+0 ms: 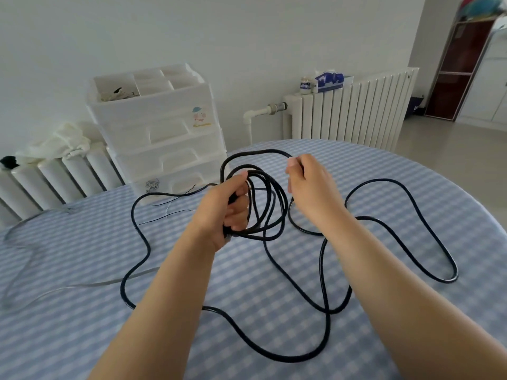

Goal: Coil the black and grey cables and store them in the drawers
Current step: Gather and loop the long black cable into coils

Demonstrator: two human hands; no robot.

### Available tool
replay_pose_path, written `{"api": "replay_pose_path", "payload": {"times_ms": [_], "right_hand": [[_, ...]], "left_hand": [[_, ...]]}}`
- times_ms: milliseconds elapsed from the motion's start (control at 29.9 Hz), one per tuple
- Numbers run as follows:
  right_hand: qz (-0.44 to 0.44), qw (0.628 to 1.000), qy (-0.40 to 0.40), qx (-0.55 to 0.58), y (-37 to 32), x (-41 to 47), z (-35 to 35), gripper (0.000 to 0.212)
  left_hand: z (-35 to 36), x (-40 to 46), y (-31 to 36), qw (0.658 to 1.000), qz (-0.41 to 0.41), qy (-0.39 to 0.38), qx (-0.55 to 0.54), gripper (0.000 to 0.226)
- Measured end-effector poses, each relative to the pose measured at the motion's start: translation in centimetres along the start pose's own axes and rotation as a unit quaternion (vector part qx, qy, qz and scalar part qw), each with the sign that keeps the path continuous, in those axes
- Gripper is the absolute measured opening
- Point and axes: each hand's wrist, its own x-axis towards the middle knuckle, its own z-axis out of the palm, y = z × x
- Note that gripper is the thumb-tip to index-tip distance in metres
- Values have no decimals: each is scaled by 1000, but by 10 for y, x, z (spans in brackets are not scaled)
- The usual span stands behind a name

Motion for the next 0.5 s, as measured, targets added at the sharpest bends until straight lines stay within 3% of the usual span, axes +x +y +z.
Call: {"api": "replay_pose_path", "payload": {"times_ms": [100,200,434,501], "right_hand": [[100,972,-33,211,-2,-8,8,35],[179,885,-96,418,-2,-23,16,33],[260,814,-124,505,-3,-37,13,39],[274,816,-115,496,-3,-37,14,45]], "left_hand": [[2,1,-1,997,-17,-27,-67,41],[7,1,-7,990,-9,-43,-131,44],[15,2,-19,966,-20,-113,-231,43],[13,3,-21,956,-35,-150,-250,43]]}}
